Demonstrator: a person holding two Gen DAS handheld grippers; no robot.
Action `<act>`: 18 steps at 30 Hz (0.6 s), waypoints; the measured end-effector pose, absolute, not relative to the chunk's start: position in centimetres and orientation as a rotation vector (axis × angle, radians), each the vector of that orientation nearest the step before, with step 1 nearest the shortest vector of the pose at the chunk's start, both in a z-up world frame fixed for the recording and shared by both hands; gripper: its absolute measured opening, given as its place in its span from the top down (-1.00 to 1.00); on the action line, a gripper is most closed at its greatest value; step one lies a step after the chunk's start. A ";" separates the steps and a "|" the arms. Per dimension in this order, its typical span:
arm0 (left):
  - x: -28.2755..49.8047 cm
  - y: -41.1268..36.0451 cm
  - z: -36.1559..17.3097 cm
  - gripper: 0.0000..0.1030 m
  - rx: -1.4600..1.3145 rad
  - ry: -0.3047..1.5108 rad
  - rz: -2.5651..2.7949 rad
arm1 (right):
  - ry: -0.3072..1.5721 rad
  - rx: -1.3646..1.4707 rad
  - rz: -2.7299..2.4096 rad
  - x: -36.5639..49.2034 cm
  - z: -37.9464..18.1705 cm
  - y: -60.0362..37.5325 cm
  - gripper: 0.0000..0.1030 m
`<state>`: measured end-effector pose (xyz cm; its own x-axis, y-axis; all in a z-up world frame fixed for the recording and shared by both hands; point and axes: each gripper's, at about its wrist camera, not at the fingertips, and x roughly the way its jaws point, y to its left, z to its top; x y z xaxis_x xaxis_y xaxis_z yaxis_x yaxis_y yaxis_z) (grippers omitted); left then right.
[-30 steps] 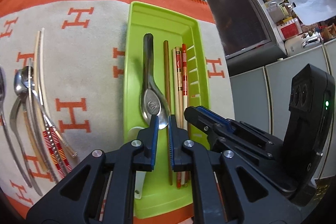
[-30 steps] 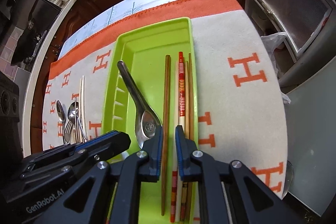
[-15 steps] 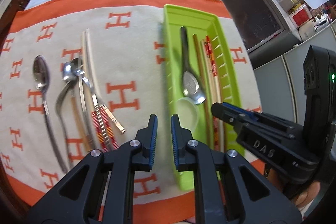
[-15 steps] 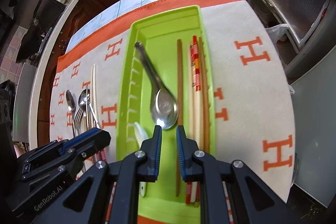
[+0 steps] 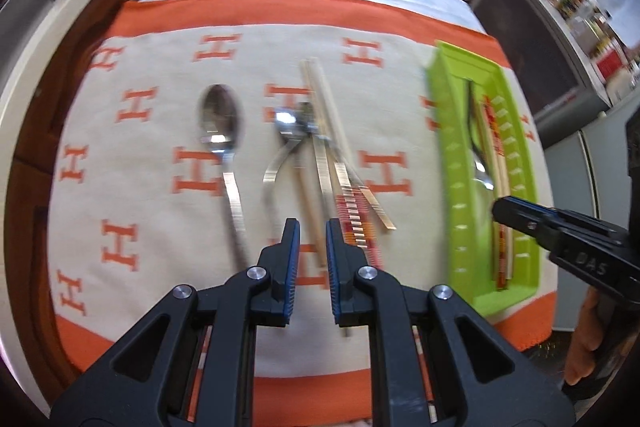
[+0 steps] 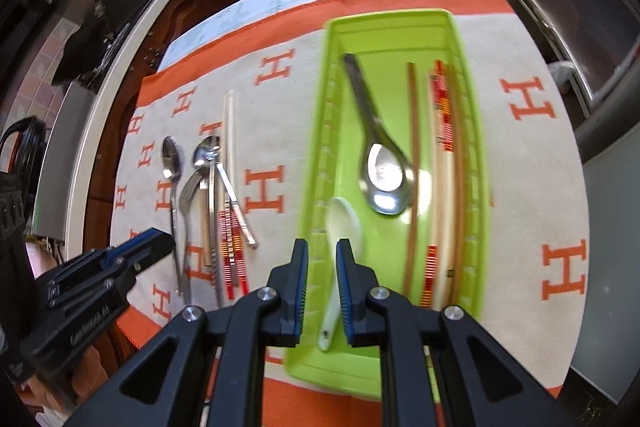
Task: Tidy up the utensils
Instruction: 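Grasp a metal chopstick with the right gripper while the left grasps another metal chopstick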
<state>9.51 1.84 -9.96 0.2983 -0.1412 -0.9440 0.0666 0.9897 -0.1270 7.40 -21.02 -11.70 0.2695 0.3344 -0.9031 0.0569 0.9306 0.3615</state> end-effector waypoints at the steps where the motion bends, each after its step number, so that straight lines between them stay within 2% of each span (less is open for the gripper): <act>1: 9.7 2.6 -10.1 0.80 -0.074 1.260 -0.128 | 1.288 0.337 0.203 7.6 -11.4 -20.3 0.73; 9: 10.6 6.3 -10.5 0.80 -0.133 1.275 -0.107 | 1.304 0.252 0.271 10.5 -10.8 -15.9 0.73; 18: 12.1 5.4 -12.5 0.80 -0.170 1.330 -0.178 | 1.405 0.187 0.346 14.8 -13.3 -10.8 0.73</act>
